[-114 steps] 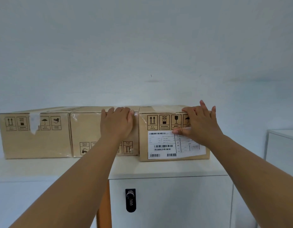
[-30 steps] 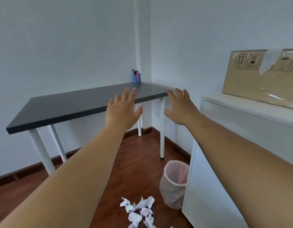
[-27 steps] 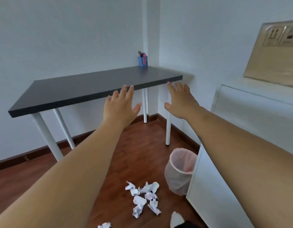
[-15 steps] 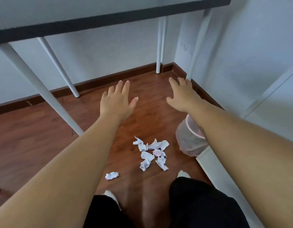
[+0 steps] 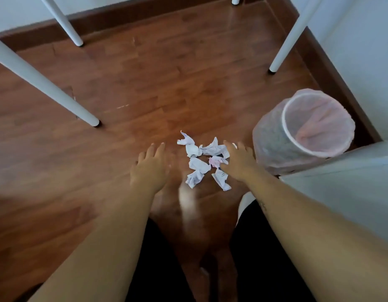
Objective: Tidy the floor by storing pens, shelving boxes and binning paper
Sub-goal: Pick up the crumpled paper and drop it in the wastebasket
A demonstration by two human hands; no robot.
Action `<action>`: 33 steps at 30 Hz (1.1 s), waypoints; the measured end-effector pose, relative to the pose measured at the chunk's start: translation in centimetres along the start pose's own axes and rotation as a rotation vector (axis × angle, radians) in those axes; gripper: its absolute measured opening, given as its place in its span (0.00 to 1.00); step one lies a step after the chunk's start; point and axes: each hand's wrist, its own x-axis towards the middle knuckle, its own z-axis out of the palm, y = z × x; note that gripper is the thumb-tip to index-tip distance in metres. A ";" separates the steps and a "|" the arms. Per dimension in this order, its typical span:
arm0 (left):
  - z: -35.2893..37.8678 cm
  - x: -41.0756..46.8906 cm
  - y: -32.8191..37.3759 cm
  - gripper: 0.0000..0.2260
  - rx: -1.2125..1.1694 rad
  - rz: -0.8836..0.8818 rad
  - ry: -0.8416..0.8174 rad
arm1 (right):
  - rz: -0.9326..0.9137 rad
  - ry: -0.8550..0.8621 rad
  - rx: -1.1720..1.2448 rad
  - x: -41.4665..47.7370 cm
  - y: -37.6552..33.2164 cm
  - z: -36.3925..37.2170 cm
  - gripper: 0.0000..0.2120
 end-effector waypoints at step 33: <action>17.9 6.7 2.8 0.13 -0.437 0.163 -0.160 | -0.203 0.218 -0.111 10.0 7.3 12.9 0.11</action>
